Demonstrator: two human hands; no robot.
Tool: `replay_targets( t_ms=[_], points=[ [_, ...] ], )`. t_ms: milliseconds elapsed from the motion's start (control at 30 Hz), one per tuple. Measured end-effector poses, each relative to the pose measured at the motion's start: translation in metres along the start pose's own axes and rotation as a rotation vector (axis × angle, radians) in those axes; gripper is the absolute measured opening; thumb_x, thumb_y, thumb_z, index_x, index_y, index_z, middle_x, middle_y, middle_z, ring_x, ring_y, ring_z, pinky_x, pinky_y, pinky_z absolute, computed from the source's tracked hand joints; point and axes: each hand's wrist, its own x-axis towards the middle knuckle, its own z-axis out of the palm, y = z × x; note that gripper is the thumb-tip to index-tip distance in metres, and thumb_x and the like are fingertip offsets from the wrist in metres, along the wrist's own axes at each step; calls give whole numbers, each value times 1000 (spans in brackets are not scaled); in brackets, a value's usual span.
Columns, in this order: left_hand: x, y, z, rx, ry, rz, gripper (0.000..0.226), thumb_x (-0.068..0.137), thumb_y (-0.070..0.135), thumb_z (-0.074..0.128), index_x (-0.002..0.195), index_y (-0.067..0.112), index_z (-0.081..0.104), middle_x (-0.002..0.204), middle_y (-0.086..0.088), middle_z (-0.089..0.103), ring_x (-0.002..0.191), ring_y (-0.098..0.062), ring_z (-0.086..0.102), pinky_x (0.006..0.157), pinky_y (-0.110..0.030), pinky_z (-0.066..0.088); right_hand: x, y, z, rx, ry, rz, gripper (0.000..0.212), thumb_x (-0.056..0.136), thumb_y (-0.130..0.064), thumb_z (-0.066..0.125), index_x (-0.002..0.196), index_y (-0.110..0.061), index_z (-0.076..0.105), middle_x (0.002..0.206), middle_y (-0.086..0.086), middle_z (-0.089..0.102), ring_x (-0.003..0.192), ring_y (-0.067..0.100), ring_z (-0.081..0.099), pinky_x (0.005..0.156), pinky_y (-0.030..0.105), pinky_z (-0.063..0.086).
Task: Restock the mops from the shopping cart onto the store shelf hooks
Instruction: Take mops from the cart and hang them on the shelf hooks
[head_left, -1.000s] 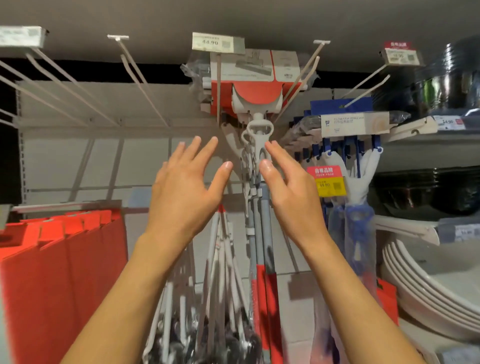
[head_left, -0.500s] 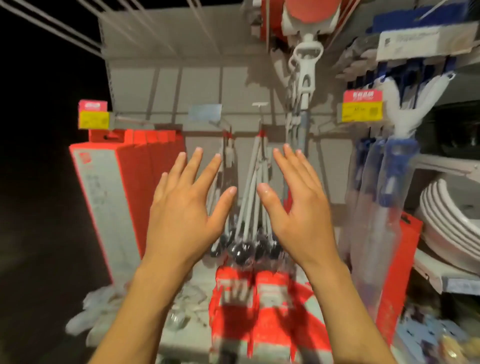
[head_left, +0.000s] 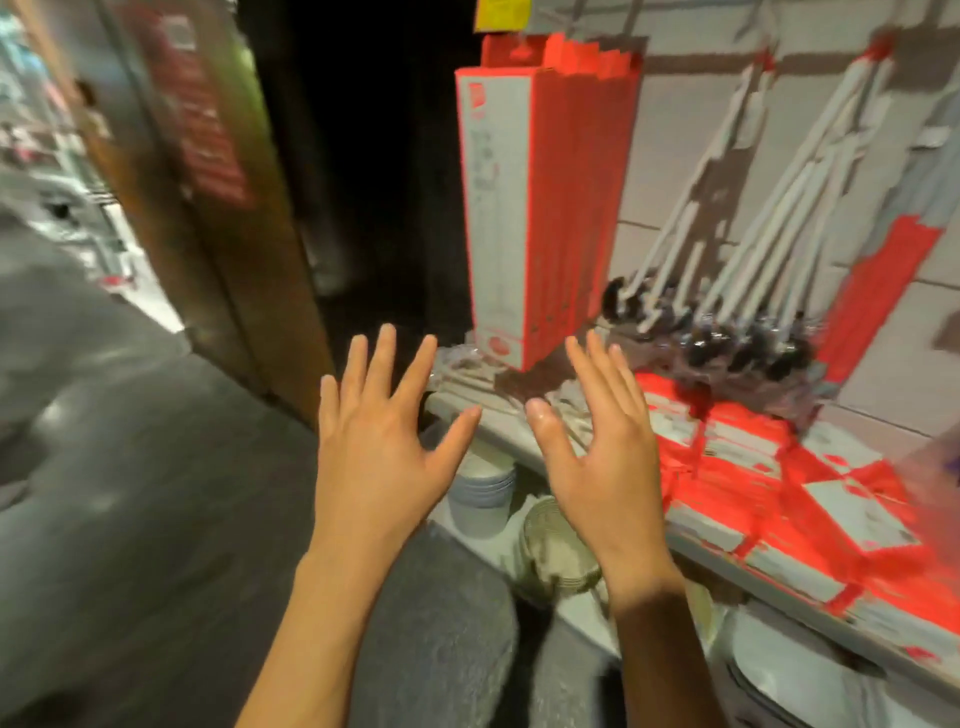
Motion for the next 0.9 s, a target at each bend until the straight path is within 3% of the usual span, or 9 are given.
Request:
replay_targets(
  t_ms=[167, 300, 533, 733, 900],
  points=[
    [-44, -75, -36, 125, 5, -202, 83, 86, 77, 22, 158, 36, 25, 168, -2, 12, 156, -22, 0, 122, -52, 4, -33, -35, 63, 2, -270, -43, 79, 87, -73, 34, 155, -34, 29, 165, -14, 16, 153, 3, 2, 126, 36, 11],
    [-74, -128, -73, 153, 52, -350, 83, 85, 77, 23, 157, 36, 27, 168, -1, 11, 156, -22, -1, 122, -55, 4, -51, -74, 112, 2, -388, -127, 80, 87, -79, 29, 156, -37, 26, 166, -17, 7, 153, 4, -6, 126, 45, 9],
    [-138, -239, -163, 197, 140, -580, 88, 80, 81, 19, 157, 38, 28, 169, 2, 9, 156, -21, -2, 124, -56, 5, -89, -187, 215, 24, -574, -278, 79, 87, -78, 24, 156, -41, 21, 166, -18, 0, 151, 1, -15, 125, 36, -4],
    [-195, -320, -230, 256, 199, -722, 92, 77, 83, 19, 157, 38, 28, 169, 3, 9, 156, -21, 0, 124, -58, 8, -131, -278, 300, 119, -690, -397, 89, 82, -87, 11, 156, -39, 23, 167, -16, 2, 152, 4, -12, 126, 39, 0],
    [-233, -375, -271, 304, 226, -815, 93, 77, 84, 16, 157, 38, 27, 169, 2, 9, 156, -22, 1, 123, -59, 12, -162, -337, 356, 179, -776, -445, 83, 85, -80, 24, 156, -37, 24, 167, -16, 5, 153, 4, -9, 126, 44, 6]
  ],
)
